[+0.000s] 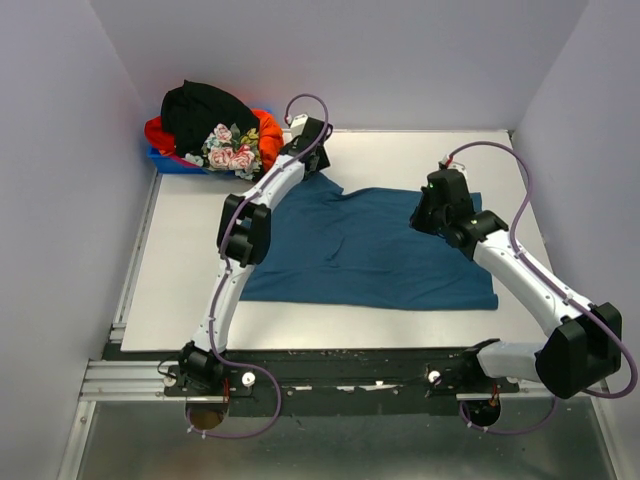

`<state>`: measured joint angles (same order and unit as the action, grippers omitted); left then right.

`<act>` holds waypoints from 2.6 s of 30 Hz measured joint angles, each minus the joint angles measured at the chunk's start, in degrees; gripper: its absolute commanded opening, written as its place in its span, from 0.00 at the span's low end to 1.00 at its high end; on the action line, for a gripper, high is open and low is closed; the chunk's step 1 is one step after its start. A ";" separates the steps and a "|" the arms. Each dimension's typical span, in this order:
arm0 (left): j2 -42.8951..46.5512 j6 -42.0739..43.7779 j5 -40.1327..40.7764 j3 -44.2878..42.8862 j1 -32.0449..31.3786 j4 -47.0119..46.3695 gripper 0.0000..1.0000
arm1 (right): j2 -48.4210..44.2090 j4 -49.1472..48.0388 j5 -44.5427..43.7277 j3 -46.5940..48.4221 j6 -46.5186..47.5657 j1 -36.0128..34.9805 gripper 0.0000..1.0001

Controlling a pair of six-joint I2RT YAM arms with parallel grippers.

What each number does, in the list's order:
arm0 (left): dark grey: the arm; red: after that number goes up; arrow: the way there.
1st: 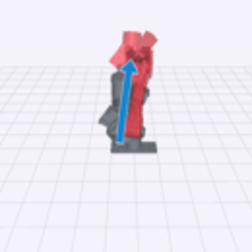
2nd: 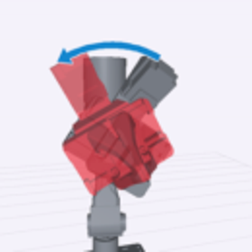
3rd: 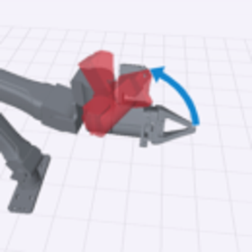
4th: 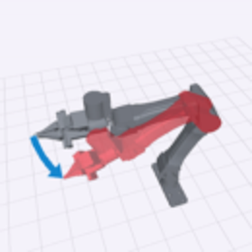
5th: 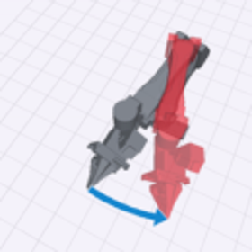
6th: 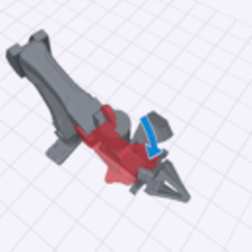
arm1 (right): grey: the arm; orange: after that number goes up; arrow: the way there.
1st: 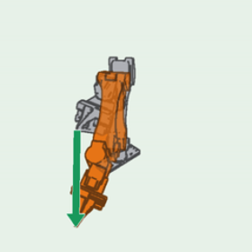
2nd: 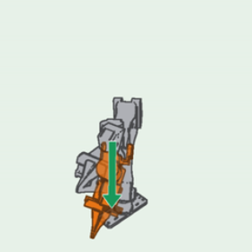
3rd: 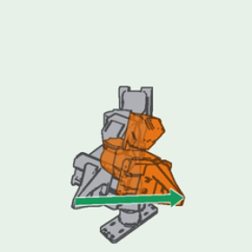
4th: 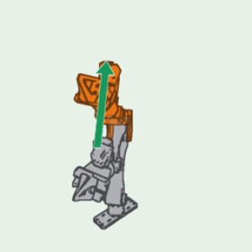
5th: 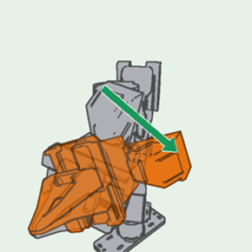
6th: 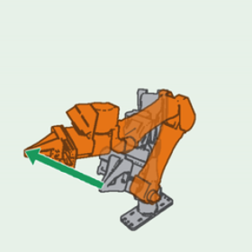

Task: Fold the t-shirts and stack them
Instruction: Grap the side of the flattened tshirt furthest away from the robot with both arms

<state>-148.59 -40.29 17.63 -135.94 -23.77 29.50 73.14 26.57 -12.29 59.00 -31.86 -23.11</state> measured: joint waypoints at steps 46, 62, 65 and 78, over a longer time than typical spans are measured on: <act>11.80 10.78 6.43 15.58 -1.86 -3.06 0.00 | 10.03 6.75 2.23 8.35 -3.87 13.18 0.22; 13.49 13.20 8.35 18.75 -2.29 -5.62 0.00 | 33.51 8.24 1.64 24.35 -4.33 30.23 0.22; 13.49 13.40 8.39 18.78 -2.34 -6.10 0.00 | 39.30 9.40 1.55 30.21 -4.28 31.12 0.24; 13.75 13.51 8.31 20.76 -2.34 -7.63 0.00 | 55.45 15.43 0.81 50.45 -3.87 32.98 0.50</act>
<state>-134.85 -26.79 25.93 -115.18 -26.11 21.87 128.60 42.00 -11.49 109.45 -35.73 9.87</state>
